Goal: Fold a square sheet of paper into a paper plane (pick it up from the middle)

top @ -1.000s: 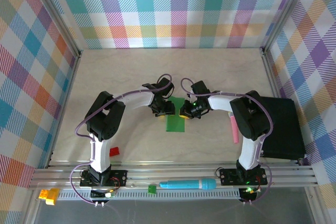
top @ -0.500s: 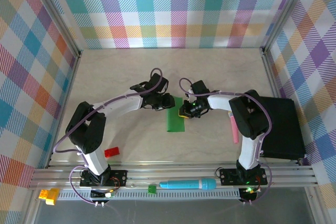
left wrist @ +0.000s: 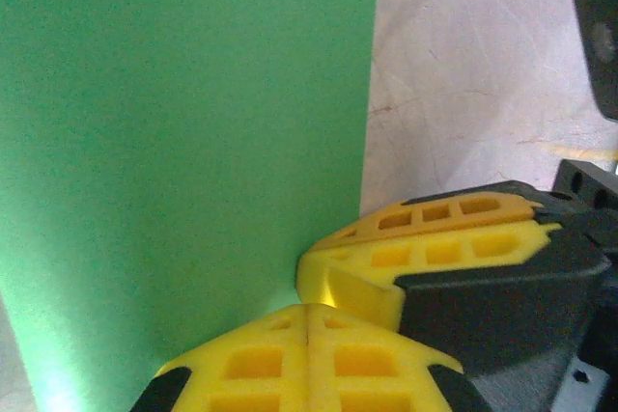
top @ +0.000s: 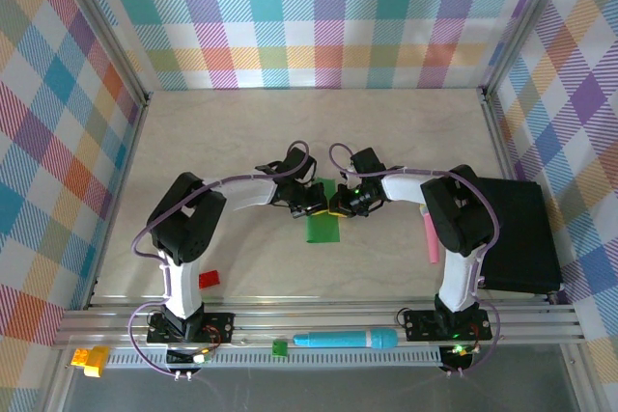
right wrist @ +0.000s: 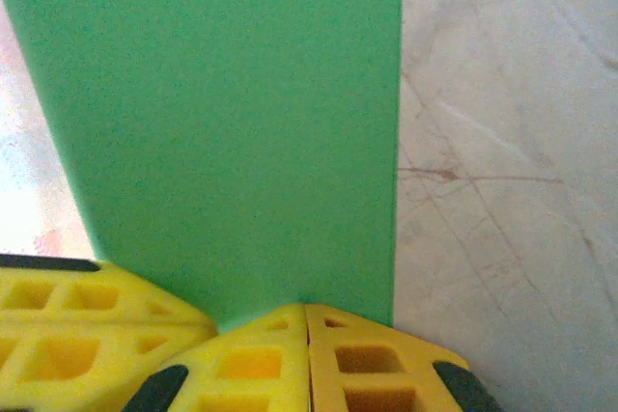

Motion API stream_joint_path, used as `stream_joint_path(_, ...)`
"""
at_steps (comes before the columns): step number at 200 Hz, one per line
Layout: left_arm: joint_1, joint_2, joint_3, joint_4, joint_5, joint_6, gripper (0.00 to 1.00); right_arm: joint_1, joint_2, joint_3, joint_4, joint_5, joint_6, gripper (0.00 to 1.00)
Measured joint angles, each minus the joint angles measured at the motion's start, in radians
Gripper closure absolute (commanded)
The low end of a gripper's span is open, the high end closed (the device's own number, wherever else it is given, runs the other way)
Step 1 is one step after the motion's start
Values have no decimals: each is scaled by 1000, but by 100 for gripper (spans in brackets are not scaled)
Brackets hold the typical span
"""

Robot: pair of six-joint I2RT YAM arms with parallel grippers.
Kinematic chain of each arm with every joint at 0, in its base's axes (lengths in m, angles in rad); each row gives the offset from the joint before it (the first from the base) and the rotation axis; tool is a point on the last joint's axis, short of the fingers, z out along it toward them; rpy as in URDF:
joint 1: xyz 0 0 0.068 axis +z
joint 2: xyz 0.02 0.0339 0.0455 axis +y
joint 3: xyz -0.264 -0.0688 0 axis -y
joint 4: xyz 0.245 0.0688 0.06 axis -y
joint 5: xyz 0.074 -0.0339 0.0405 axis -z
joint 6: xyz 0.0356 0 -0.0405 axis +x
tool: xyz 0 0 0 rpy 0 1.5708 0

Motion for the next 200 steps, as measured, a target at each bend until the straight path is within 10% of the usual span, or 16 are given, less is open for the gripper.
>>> stream_joint_path(200, 208, -98, -183, -4, 86, 106, 100, 0, 15, -13, 14, 1, -1, 93)
